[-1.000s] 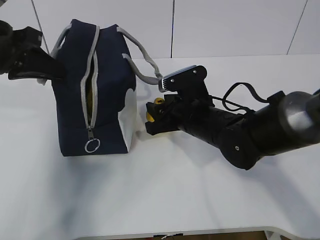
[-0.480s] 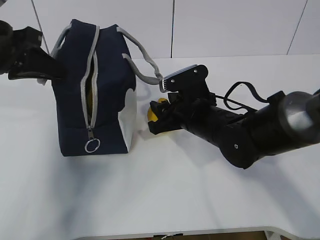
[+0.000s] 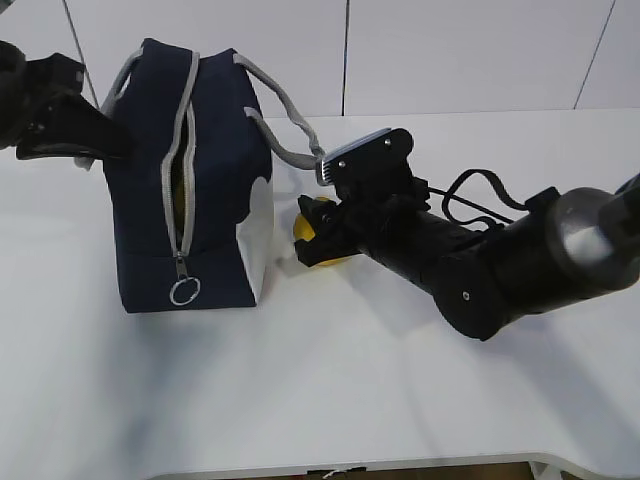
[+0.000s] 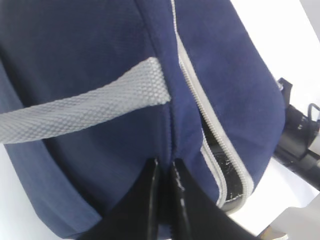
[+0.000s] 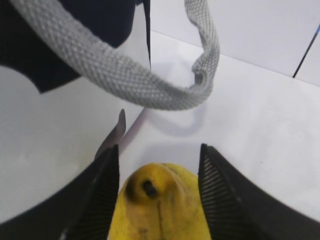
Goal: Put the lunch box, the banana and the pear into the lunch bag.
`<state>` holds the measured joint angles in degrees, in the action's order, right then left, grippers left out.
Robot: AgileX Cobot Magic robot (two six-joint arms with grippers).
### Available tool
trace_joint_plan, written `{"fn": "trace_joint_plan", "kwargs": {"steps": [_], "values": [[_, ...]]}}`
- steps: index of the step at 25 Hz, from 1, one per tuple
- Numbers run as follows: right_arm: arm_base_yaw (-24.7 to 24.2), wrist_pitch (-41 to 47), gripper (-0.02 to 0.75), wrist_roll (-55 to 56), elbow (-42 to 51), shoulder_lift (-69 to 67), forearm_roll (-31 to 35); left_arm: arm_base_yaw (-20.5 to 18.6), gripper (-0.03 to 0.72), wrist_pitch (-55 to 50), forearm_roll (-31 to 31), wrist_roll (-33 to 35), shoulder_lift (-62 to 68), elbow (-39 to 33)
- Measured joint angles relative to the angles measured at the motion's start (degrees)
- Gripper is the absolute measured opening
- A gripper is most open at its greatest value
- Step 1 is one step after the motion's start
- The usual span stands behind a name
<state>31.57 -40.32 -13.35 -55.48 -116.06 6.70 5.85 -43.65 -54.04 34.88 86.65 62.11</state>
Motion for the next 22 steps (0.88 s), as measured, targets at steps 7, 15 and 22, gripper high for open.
{"fn": "trace_joint_plan", "kwargs": {"steps": [7, 15, 22], "values": [[0.00, -1.22, 0.426, -0.36, -0.04, -0.75, 0.00, 0.00, -0.009, -0.12, 0.00, 0.00, 0.00, 0.00], [0.00, -1.46, 0.426, -0.45, -0.04, -0.97, 0.00, 0.00, -0.009, -0.12, 0.00, 0.00, 0.00, 0.00], [0.00, -0.74, 0.426, -0.45, -0.04, -0.97, 0.00, 0.00, -0.009, -0.14, 0.00, 0.00, 0.00, 0.00]]}}
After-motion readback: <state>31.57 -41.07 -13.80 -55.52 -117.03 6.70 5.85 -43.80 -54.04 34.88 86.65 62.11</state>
